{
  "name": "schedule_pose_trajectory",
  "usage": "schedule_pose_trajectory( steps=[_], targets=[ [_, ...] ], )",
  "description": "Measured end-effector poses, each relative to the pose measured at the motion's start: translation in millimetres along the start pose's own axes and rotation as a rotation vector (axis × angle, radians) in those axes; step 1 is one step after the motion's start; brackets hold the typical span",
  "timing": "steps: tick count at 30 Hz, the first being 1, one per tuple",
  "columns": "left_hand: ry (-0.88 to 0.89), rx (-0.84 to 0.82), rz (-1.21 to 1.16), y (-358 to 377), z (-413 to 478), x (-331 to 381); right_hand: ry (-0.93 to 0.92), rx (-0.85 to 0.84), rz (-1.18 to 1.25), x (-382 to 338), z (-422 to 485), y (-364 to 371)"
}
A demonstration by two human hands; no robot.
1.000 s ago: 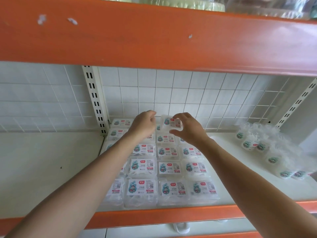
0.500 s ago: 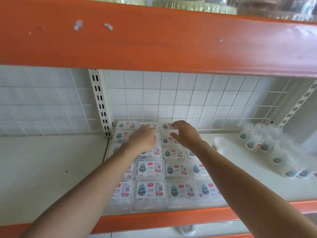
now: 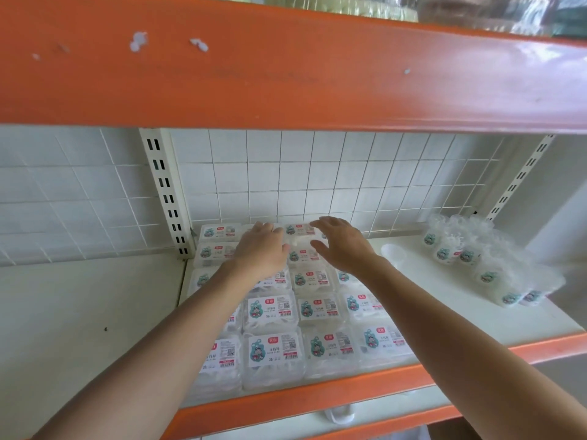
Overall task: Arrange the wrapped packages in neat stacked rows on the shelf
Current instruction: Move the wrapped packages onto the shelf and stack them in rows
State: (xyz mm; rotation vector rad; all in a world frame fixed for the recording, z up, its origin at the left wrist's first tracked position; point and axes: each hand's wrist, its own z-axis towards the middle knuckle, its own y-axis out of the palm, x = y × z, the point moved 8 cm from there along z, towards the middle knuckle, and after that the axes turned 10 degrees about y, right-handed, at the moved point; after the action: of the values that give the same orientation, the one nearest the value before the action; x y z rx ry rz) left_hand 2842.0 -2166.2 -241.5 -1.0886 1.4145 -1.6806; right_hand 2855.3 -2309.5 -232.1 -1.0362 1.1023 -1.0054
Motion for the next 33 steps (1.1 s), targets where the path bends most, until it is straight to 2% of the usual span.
schedule_pose_trajectory(
  steps=[6,11,16,19,21,24,27,29,31,33],
  targets=[
    [0.136,0.051,-0.047,0.2,14.1,55.7,0.098,0.047,-0.063,52.0,-21.0,-21.2],
    [0.172,0.048,-0.027,5.3,22.3,98.7,0.151,-0.041,-0.096,101.6,-35.7,-23.6],
    [0.155,0.072,-0.053,10.8,38.2,132.4,0.113,-0.175,-0.063,134.9,-46.3,-15.2],
    [0.136,0.037,-0.039,22.8,45.2,155.5,0.081,-0.173,-0.045,148.0,-50.8,-16.3],
    [0.119,0.015,-0.031,28.9,50.6,169.0,0.068,-0.136,0.022,160.4,-51.2,-20.9],
    [0.077,0.013,-0.078,35.2,56.8,188.2,0.1,-0.027,0.269,189.5,-53.8,-38.3],
    [-0.011,0.053,-0.301,43.4,67.2,202.4,0.166,-0.005,0.577,223.1,-59.0,-53.2],
    [-0.132,0.091,-0.618,49.7,71.4,203.4,0.194,-0.036,0.77,234.8,-64.1,-56.3],
    [-0.238,0.124,-1.051,58.7,75.8,215.8,0.215,-0.065,0.944,247.7,-69.8,-58.2],
    [-0.27,0.167,-1.328,61.3,79.4,232.2,0.218,-0.096,1.005,258.1,-74.9,-58.0]
  ],
)
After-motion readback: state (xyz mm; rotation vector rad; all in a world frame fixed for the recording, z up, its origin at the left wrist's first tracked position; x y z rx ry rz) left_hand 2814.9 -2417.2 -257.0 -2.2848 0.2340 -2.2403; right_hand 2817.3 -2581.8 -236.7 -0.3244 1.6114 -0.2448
